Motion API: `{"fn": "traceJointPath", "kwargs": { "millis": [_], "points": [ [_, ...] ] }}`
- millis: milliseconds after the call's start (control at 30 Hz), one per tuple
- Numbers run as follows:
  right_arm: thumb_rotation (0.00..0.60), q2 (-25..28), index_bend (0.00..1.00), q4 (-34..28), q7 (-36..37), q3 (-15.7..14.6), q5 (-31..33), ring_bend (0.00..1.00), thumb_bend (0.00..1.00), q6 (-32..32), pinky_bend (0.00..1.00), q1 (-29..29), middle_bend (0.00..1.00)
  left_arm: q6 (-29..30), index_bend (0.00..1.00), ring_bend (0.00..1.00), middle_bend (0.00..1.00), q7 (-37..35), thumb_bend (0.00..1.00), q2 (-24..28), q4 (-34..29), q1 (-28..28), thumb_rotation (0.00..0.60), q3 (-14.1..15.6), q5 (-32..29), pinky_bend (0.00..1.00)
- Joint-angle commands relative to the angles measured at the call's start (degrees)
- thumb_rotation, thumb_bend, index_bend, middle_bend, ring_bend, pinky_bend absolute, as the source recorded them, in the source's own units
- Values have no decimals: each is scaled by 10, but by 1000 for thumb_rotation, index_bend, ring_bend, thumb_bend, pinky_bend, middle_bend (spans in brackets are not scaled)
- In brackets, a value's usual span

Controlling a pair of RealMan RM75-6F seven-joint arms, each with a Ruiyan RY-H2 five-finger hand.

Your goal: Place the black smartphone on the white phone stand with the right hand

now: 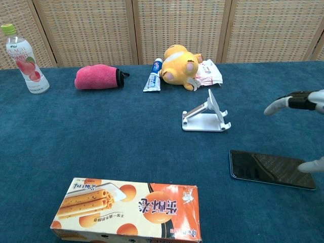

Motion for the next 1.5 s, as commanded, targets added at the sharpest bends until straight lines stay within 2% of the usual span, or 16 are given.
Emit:
{"fn": "traceJointPath", "kwargs": {
  "millis": [33,267,567,733,1267,1500],
  "points": [
    [600,-55,200,0,-74,16,59,142,2,-31,129,33,191,-3,0,0,0,1,0,1,-2,-2,600,-2,-4,0],
    [600,-132,218,34,-169,26,121,189,23,-17,165,52,216,-8,0,0,0,-2,0,2,0,-3,600,-4,-11,0],
    [600,-182,217,58,-245,32,219,190,39,-11,169,74,216,-16,0,0,0,-4,0,2,3,-6,600,-6,-20,0],
    [600,-188,218,73,-243,26,244,195,53,-12,169,80,216,-18,0,0,0,-5,0,2,4,-7,600,-7,-24,0],
    [600,-183,218,91,-225,10,272,226,53,-13,180,96,221,-19,0,0,0,1,0,2,-1,-8,600,-8,-28,0],
    [600,-187,218,101,-219,2,278,241,131,-16,182,102,246,-17,0,0,0,-3,0,2,1,-7,600,-8,-27,0]
  ]
}}
